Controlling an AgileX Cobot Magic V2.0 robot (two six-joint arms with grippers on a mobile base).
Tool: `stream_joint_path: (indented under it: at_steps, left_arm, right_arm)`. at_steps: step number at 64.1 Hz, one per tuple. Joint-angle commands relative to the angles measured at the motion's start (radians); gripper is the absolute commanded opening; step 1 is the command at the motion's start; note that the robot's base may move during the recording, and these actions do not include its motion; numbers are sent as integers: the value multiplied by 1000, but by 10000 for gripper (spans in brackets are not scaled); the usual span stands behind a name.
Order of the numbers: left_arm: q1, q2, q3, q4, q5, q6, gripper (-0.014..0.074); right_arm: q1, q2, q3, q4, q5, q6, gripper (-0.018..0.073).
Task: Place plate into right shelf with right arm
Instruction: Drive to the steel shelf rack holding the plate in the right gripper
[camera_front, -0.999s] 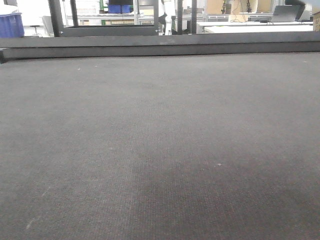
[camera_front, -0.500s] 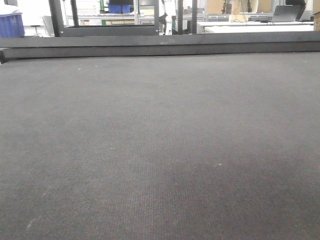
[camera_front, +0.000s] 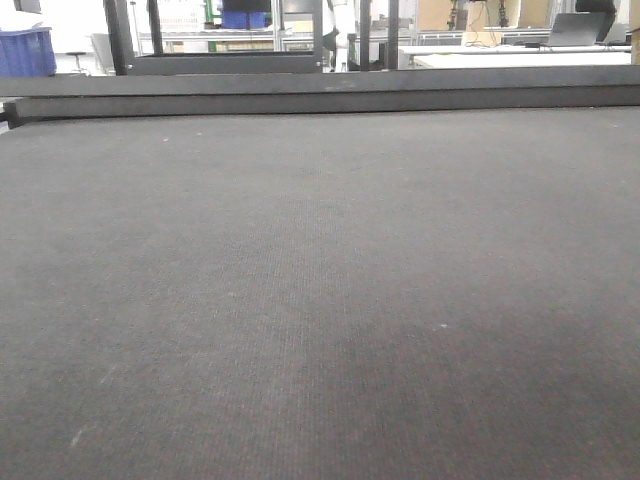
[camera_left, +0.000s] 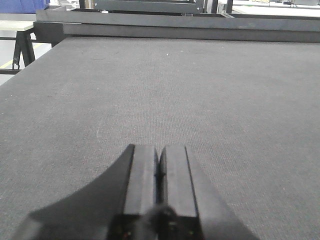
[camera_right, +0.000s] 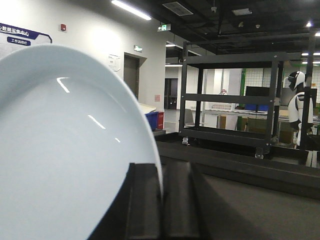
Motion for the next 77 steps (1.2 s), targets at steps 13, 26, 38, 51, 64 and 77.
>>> stream_joint_path:
  at_steps: [13, 26, 38, 51, 64, 77]
  left_arm:
    - [-5, -5, 8, -4, -86, -3, -47]
    - [-5, -5, 8, -4, -86, -3, -47]
    - [-5, -5, 8, -4, -86, -3, -47]
    - [-5, -5, 8, -4, -86, -3, -47]
    - [-5, -5, 8, -4, -86, -3, -47]
    - [-5, -5, 8, -4, -86, -3, -47]
  right_arm:
    - [-2, 13, -28, 8, -92, 3, 57]
    - [-2, 13, -28, 8, -93, 3, 57]
    - [-2, 13, -28, 8, -94, 3, 57]
    - [-2, 13, -28, 8, -94, 3, 57]
    - [-2, 13, -28, 8, -93, 3, 57]
    - [-2, 13, -28, 8, -93, 3, 57]
